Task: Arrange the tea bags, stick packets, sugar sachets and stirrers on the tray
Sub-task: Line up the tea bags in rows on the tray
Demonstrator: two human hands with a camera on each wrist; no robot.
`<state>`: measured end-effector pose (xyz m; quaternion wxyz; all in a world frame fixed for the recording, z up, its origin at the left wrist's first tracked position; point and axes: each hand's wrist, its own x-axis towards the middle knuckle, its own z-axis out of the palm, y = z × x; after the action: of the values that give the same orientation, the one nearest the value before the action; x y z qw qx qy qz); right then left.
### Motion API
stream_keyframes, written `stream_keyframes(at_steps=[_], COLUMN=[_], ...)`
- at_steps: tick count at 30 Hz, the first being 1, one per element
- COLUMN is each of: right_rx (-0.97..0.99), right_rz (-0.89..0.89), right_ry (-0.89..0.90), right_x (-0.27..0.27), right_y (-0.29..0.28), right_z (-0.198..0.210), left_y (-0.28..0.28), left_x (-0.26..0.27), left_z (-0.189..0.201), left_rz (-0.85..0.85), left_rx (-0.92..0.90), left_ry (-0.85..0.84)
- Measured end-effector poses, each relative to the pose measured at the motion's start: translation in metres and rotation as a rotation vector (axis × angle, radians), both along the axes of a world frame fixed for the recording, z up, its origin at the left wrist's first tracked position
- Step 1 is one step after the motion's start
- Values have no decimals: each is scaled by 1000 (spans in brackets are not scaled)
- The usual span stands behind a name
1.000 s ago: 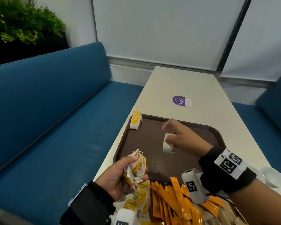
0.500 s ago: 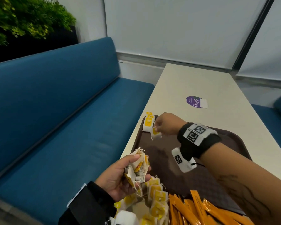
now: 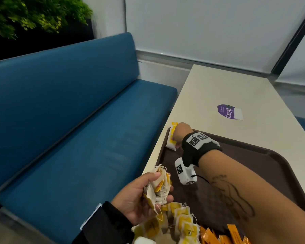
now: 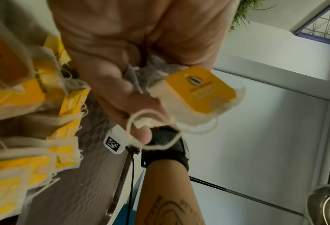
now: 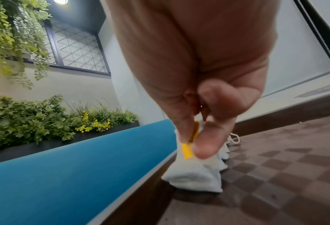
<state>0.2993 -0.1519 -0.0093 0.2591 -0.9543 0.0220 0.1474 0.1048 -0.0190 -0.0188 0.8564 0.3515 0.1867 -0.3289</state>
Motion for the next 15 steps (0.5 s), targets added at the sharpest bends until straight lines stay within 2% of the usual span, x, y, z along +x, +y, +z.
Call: stream_keyframes(at_steps=[4,7,12,15], right_rx=[-21,-171,99,285], right_rz=[31,92,76,195], right_ry=[24,-55,-221,-163], right_x=[3,-1,-30,-73], right_y=[0,-4,-28,-44], right_z=[-4,-1,18,42], left_y=[-2,-4,-12,-21], left_x=[-3,-5,-8,-11], left_z=[-2,-4,0,7], left_rz=[12,14,82,102], left_rx=[7,9,-61,-91], left_ry=[7,-13,-77,-111])
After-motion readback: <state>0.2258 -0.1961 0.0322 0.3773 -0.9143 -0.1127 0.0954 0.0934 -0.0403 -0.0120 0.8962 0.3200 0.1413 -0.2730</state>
